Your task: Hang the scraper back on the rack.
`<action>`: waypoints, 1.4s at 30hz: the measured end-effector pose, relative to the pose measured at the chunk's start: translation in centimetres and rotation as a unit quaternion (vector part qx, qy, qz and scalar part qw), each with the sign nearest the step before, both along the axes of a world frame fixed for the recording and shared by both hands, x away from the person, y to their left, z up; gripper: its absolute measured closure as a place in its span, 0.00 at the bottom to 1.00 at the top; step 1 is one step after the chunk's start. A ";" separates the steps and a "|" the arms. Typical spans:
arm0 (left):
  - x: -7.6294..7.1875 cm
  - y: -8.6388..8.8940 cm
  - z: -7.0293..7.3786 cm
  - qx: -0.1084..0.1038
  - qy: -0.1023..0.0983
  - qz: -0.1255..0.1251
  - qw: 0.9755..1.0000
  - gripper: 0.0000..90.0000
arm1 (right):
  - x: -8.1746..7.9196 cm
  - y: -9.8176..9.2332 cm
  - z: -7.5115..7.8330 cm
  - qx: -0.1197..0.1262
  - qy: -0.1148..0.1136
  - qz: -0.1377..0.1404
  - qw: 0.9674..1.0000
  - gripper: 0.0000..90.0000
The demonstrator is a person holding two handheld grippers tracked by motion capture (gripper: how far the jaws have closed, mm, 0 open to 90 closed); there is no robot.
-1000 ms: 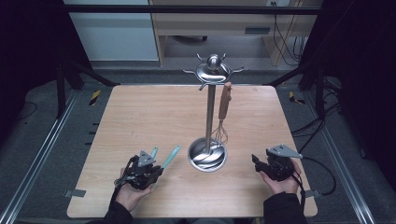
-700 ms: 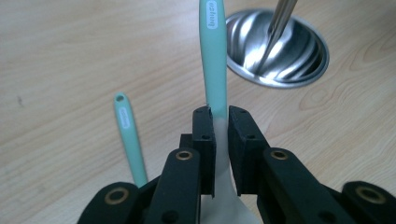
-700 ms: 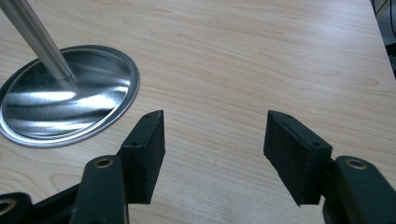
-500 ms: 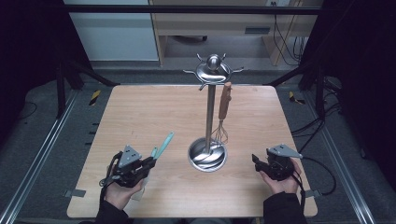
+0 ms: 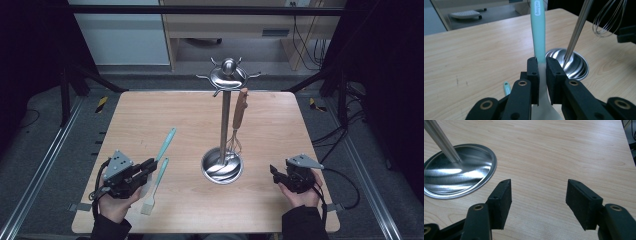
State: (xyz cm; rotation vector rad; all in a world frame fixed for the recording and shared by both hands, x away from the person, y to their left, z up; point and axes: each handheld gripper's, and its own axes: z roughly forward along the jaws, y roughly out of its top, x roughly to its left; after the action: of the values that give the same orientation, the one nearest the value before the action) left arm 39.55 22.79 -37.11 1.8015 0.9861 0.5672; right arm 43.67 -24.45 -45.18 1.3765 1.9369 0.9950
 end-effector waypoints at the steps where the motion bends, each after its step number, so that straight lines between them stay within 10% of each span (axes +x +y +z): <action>1: -0.1 0.1 0.3 -0.004 -0.004 0.001 1.000 0.90 | 0.0 0.0 0.0 -0.002 -0.001 0.000 1.000 0.42; 31: -1.4 0.2 6.9 -0.081 -0.109 -0.031 0.990 0.90 | 0.1 0.1 -0.2 -0.004 0.004 0.001 1.000 0.42; 42: -1.8 -1.1 7.5 -0.080 -0.127 -0.043 0.988 0.90 | 0.1 0.1 -0.2 -0.004 0.004 0.001 1.000 0.42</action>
State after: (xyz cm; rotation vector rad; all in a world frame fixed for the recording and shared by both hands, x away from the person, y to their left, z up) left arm 37.78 21.66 -29.66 1.5758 0.7548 0.6281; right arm 43.76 -24.33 -45.38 1.3766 1.9466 0.9828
